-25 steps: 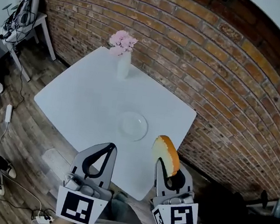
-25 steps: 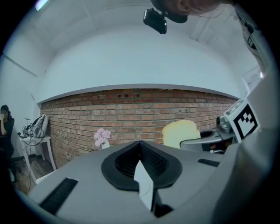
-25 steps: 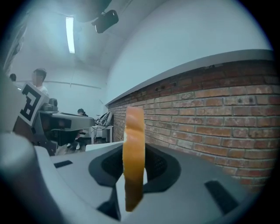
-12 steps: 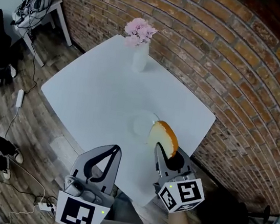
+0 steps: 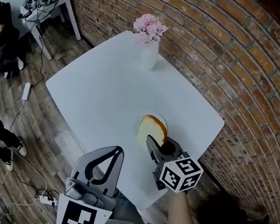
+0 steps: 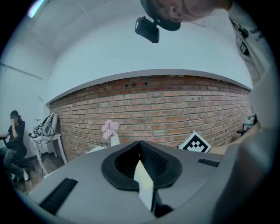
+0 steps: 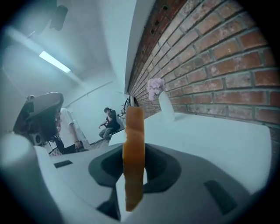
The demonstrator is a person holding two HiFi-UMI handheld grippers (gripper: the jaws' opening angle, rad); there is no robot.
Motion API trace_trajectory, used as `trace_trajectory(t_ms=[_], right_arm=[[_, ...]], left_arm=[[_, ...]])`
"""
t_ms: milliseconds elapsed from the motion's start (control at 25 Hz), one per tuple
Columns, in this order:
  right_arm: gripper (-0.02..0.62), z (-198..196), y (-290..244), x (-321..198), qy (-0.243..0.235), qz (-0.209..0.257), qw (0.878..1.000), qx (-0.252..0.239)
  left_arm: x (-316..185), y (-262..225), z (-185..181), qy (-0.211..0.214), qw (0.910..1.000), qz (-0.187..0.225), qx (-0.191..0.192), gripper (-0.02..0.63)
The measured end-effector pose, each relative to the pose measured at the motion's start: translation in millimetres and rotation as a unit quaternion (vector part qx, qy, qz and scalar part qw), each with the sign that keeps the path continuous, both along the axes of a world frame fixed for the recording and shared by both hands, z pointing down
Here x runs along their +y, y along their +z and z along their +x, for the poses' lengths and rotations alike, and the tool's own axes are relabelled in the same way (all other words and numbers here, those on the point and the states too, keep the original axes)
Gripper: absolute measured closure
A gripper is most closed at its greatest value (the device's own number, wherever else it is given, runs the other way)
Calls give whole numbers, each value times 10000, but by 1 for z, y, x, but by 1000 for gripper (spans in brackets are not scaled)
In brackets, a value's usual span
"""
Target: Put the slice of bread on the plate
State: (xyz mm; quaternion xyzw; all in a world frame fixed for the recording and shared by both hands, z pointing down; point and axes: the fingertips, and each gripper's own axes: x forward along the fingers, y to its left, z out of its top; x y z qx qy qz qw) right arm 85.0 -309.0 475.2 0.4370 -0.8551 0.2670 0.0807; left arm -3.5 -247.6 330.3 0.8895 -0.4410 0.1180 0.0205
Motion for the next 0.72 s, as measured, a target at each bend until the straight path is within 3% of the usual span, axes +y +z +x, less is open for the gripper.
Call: trace_trajectory(t_ms=[320,720], right_arm=[[502,-11,37,-23,-298,-623,9971,-333],[499,-4,65,-38,-310,-1101,9921,-514]], left_arm=[[-11,6,-9,-180,9997,-16,-141,597],[-23,11,-19,-413,9989,-177,-162,597]])
